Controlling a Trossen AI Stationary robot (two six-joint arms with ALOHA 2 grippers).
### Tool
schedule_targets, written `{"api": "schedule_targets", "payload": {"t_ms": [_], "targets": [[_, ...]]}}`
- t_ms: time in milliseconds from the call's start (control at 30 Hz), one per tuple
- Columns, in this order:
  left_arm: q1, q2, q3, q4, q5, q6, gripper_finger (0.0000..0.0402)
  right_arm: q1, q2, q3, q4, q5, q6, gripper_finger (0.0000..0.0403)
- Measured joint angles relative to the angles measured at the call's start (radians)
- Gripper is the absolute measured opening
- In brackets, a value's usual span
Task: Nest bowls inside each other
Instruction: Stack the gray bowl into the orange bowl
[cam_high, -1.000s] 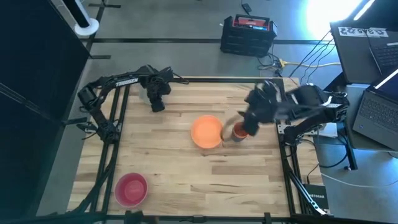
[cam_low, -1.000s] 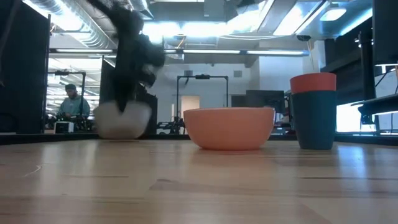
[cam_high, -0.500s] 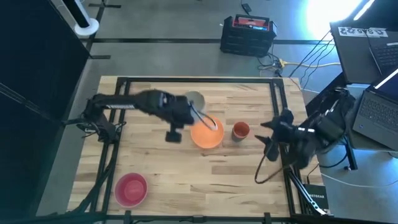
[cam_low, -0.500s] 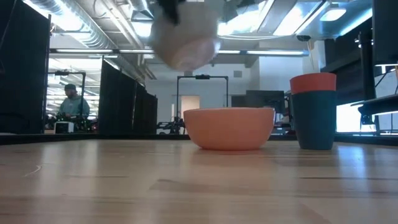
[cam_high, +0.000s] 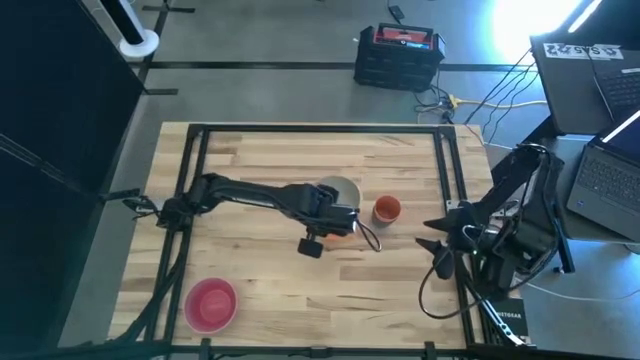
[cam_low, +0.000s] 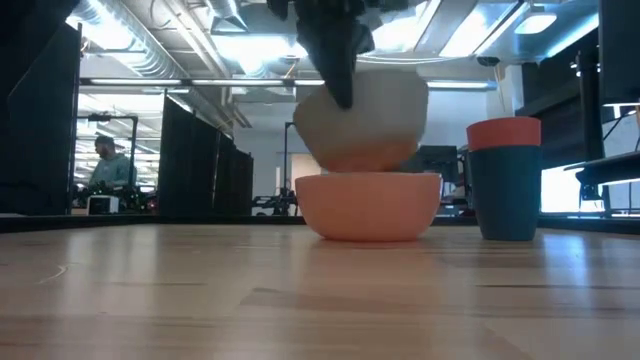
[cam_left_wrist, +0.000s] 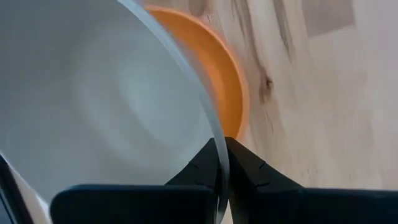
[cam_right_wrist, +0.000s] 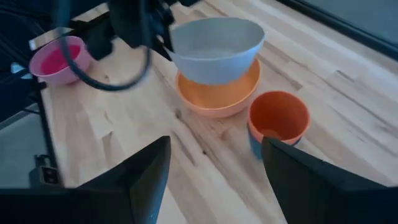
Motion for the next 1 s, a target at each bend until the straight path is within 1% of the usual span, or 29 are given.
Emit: {"api": "schedule_targets", "payload": {"t_ms": [400, 800, 867, 1000], "targets": [[0.010, 0.079, 0.000, 0.012, 0.003, 0.030, 0.0000, -0.001, 0.000, 0.000, -0.005, 0.022, -0.006, 0.0236], [0.050, 0.078, -0.047, 0.067, 0.090, 0.025, 0.0025, -0.002, 0.000, 0.000, -0.009, 0.021, -0.008, 0.0237], [0.052, 0.078, -0.050, 0.067, 0.096, 0.025, 0.0039, -0.002, 0.000, 0.000, -0.010, 0.021, -0.008, 0.0237], [0.050, 0.078, -0.050, 0.054, 0.098, 0.021, 0.0083, -0.002, 0.000, 0.000, -0.014, 0.021, -0.009, 0.0237]]}}
